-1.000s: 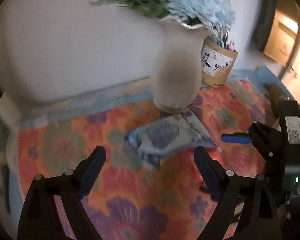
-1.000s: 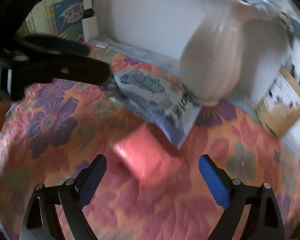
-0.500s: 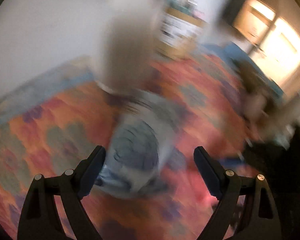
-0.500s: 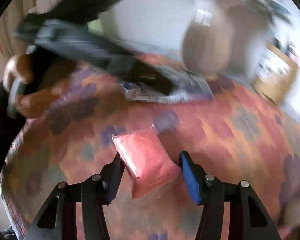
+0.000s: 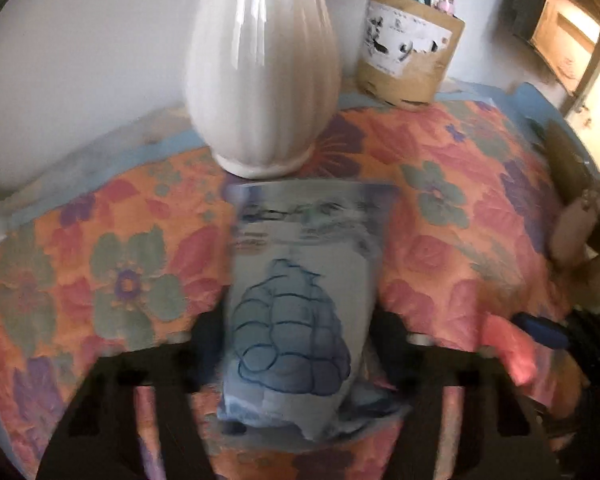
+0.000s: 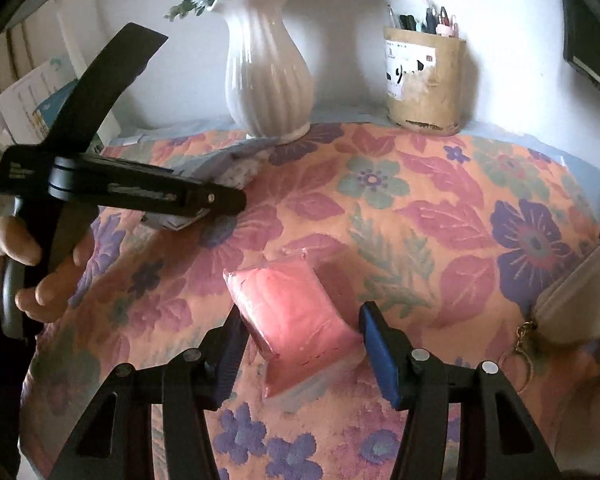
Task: Organize soft objects
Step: 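Grasp the printed Dafi wipes bag with the left tool while the right tool grasps the pink pouch, then lift and carry the Dafi bag and pink pouch with both tools to the basket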
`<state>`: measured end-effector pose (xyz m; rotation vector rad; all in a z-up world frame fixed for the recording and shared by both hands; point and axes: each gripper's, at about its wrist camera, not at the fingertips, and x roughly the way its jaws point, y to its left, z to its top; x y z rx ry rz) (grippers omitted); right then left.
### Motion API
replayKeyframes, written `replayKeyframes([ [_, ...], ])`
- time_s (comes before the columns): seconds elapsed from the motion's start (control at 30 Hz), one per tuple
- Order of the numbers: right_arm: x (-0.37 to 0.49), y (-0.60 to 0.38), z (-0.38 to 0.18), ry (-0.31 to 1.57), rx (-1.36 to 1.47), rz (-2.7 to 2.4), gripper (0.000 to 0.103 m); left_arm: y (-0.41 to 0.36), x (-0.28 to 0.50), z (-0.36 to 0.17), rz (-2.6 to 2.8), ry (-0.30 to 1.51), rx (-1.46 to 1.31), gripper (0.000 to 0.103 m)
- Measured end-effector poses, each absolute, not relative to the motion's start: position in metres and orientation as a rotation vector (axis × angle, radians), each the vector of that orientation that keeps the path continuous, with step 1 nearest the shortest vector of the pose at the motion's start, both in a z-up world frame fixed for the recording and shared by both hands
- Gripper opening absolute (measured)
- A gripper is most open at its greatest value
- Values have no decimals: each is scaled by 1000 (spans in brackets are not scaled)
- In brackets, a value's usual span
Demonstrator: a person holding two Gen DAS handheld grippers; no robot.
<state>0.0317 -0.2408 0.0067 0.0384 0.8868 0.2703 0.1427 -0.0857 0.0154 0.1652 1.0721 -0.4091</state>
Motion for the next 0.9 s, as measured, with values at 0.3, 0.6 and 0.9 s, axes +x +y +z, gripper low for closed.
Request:
replayKeyframes([
  [0.3, -18, -246, 7, 898, 99, 293, 55, -53, 38, 30, -387, 1059, 30, 43],
  [0.6, -58, -258, -2, 938, 171, 292, 64, -48, -41, 15, -330, 1014, -1, 43],
  [0.9, -67, -259, -3, 939, 209, 288, 92, -53, -52, 10, -324, 915, -20, 44],
])
